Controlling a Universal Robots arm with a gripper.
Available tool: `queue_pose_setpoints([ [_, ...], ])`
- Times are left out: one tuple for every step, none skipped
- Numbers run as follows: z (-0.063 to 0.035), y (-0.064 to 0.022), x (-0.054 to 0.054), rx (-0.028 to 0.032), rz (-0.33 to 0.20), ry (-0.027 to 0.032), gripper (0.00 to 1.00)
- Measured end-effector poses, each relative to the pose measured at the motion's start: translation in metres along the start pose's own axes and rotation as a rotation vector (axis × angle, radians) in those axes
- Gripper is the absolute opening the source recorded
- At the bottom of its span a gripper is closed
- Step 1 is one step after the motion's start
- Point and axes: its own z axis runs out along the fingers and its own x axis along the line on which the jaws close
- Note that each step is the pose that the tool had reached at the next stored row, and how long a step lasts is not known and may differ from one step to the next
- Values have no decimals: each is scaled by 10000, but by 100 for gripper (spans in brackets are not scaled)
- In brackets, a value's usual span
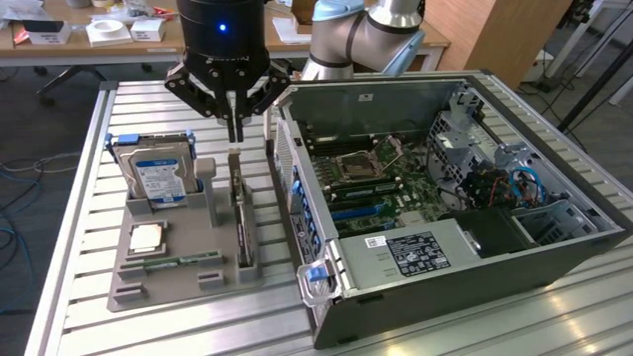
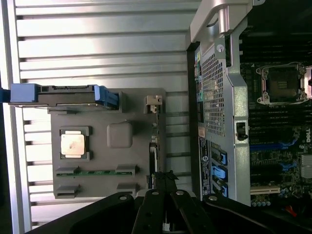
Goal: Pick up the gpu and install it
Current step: 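Pick up the gpu and move the gpu toward the slot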
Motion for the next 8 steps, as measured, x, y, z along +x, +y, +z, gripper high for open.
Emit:
queue_pose_setpoints([
  [0, 0, 0, 0, 0, 0, 16],
  [0, 0, 0, 0, 0, 1, 16],
  [0, 0, 0, 0, 0, 0, 23],
  [0, 0, 0, 0, 0, 0, 29],
  [0, 0, 0, 0, 0, -1, 29],
  [0, 0, 0, 0, 0, 0, 35],
  [0, 0, 0, 0, 0, 0, 35],
  [0, 0, 0, 0, 0, 0, 41],
])
